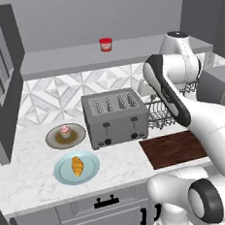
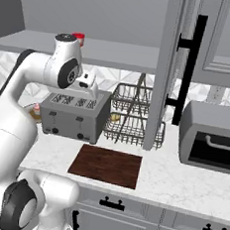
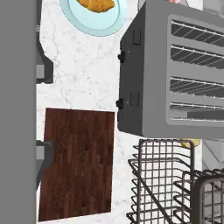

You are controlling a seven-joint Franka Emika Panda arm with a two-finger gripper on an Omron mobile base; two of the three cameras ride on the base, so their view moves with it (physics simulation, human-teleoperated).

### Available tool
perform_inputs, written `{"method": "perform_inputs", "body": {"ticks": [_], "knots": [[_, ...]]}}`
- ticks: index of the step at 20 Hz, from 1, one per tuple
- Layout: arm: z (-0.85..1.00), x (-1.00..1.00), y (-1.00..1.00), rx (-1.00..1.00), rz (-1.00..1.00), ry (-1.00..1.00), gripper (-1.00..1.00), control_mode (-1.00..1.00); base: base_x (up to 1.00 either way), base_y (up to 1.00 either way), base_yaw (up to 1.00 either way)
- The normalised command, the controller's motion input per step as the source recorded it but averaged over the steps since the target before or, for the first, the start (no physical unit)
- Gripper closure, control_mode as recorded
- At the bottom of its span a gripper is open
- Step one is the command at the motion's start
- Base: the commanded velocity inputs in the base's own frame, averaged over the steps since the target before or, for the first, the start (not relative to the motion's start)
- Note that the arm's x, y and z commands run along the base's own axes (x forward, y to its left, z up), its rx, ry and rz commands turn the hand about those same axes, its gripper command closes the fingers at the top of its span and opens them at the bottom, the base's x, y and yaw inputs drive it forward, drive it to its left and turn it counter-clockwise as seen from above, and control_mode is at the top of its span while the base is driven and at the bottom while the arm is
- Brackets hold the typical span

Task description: From the different types of pastries on the counter, select a croissant and place it on the cutting board. Then retrieve a jar of jam from the cabinet and place it alongside the croissant on the cutting board.

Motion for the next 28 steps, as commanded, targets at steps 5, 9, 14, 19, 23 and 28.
{"method": "perform_inputs", "body": {"ticks": [5, 9, 14, 19, 23, 28], "knots": [[0.00, 0.00, 0.39, 0.00, 0.00, 0.00, -1.00, -1.00, 0.00, 0.00, 0.00], [0.00, 0.00, 0.72, 0.00, 0.00, 0.00, -1.00, -1.00, 0.00, 0.00, 0.00], [0.00, 0.00, 0.87, 0.00, 0.00, 0.00, -1.00, -1.00, 0.00, 0.00, 0.00], [-0.01, 0.00, 0.94, 0.00, 0.00, 0.00, -1.00, -1.00, 0.00, 0.00, 0.00], [-0.10, 0.10, 0.88, 0.00, 0.06, 0.00, -1.00, -1.00, 0.00, 0.00, 0.00], [-0.21, 0.17, 0.92, 0.00, 0.13, 0.00, -1.00, -1.00, 0.00, 0.00, 0.00]]}}
